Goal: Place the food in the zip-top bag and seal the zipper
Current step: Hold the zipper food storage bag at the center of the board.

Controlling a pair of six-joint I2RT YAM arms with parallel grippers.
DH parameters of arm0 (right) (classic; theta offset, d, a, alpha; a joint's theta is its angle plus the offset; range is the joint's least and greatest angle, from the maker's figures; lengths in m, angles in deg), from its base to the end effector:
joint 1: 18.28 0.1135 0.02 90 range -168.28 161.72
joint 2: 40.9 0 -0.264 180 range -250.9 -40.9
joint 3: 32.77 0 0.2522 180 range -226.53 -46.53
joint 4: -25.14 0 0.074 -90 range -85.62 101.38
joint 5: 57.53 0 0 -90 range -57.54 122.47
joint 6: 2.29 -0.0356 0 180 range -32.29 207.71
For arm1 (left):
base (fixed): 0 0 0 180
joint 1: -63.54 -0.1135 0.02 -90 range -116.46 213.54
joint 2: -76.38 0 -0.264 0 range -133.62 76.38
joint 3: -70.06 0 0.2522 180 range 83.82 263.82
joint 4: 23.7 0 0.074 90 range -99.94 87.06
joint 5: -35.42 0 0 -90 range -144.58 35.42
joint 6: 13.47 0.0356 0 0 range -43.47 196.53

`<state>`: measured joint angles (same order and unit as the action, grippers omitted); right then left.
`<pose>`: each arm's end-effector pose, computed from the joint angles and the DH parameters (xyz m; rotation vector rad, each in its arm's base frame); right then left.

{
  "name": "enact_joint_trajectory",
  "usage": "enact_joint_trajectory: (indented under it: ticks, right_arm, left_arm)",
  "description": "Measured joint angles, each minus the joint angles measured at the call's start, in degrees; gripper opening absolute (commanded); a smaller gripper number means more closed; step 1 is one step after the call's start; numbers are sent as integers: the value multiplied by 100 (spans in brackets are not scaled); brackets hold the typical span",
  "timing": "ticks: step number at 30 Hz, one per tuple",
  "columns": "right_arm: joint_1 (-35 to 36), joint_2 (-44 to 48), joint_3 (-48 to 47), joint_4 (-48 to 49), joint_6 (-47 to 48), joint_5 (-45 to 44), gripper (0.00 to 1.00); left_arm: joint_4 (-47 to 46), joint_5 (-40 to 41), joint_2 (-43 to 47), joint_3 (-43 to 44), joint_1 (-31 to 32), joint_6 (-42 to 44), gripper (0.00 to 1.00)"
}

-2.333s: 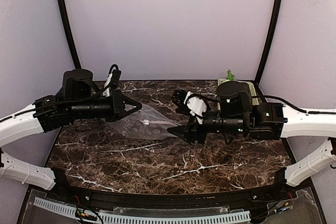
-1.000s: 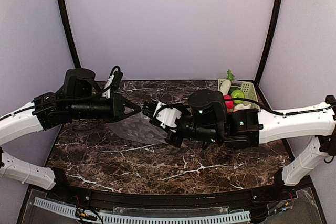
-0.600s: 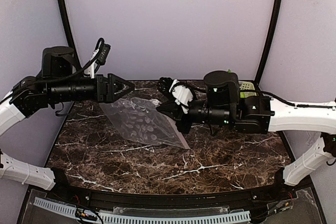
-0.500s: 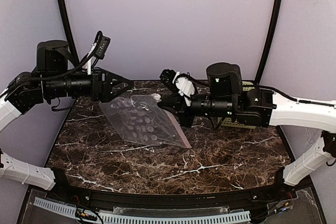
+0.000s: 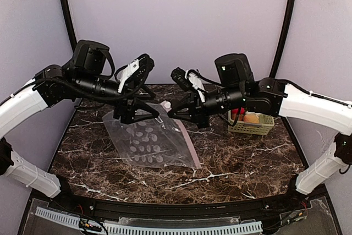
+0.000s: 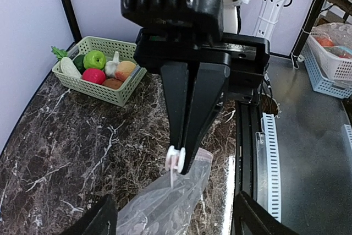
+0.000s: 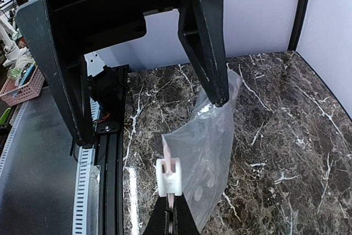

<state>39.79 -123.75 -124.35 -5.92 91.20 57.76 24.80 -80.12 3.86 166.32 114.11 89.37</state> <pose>0.1641 0.2921 0.3734 -1.3145 1.6042 1.0392 0.1583 -0.2167 0.4224 1.3256 1.5822 -0.8608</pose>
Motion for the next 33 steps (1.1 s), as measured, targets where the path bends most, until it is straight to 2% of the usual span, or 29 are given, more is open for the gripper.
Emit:
enact_joint_trajectory:
  ticks: [1,3,6,11,16,22,33]
  right_arm:
    - [-2,-20,-7,-39,-20,52,0]
    - [-7,-42,-20,-103,-61,118,0]
    - [-17,-55,-39,-184,-87,199,0]
    - [-28,-57,-118,-262,-101,240,0]
    - [-37,-57,-127,-299,-103,280,0]
    - [-39,-57,-127,-332,-103,323,0]
    - [-42,-55,-127,-367,-105,328,0]
  left_arm:
    - [-4,-28,-13,0,0,26,56]
    - [-22,-125,-42,0,0,166,50]
    - [-37,-256,-83,0,0,315,45]
    - [-63,-398,-105,0,0,352,31]
    - [-232,-533,-105,-2,0,308,29]
    - [-380,-697,-160,-2,0,201,19]
    - [-463,-791,-280,-2,-4,129,13]
